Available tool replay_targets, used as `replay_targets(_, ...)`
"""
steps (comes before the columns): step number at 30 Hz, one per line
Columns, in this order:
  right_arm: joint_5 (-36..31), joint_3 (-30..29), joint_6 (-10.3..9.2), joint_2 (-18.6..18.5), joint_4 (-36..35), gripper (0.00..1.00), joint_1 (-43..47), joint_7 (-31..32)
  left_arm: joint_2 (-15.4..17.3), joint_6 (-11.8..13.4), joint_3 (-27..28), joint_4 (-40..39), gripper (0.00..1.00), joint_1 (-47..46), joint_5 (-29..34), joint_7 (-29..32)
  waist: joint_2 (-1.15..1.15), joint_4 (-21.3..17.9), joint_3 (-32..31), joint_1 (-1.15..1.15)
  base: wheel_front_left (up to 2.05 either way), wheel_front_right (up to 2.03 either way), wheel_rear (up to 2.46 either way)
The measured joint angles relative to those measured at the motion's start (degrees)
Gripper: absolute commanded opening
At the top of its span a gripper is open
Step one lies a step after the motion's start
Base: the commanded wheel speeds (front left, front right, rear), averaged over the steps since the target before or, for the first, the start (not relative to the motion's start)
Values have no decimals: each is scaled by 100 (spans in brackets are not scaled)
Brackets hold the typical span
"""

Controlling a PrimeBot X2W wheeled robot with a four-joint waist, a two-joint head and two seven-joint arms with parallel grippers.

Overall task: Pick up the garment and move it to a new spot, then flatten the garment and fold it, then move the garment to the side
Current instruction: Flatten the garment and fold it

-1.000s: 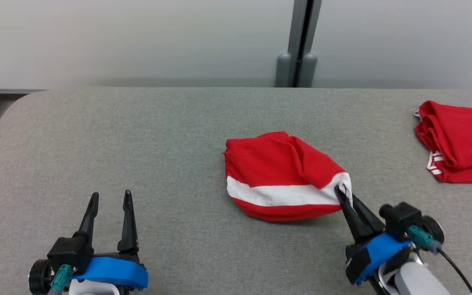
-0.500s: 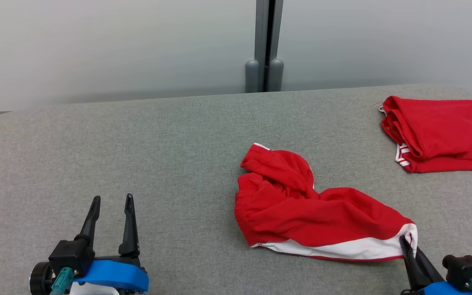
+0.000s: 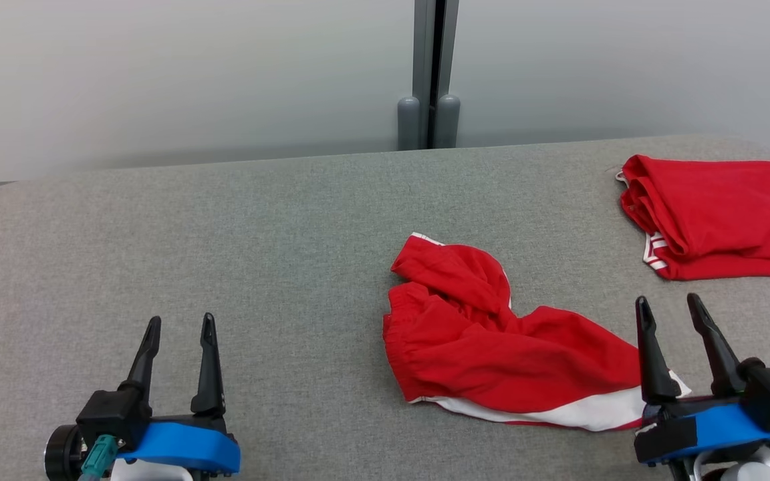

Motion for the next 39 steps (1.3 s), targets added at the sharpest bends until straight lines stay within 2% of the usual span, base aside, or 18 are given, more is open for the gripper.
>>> replay_targets(6, -21, 73, 0, 149, -659, 100, -88, -18, 0, -7, 9, -51, 100, -25, 20, 0, 0, 1, 73, 0, 0, 0, 0)
replay_targets(15, -7, 302, 0, 213, -627, 100, -77, -18, 2, -35, -145, -59, 100, -44, 65, 0, 0, -4, 112, 1, 0, 0, 0)
replay_targets(23, 35, 242, 0, 216, -534, 100, -86, -20, 52, -102, -1358, 148, 100, -69, 158, -1, 0, -84, 141, 1, 0, 0, 0)
replay_targets(31, 75, 253, 0, 219, -472, 100, -154, -20, 387, -119, -2796, 590, 100, -231, -231, -2, 0, -238, 275, 1, 0, 0, 0)
replay_targets(39, 91, 269, 0, 221, -455, 100, -254, -20, 515, -120, -3408, 975, 100, -564, -548, -7, 0, -498, 495, 1, 0, 0, 0)
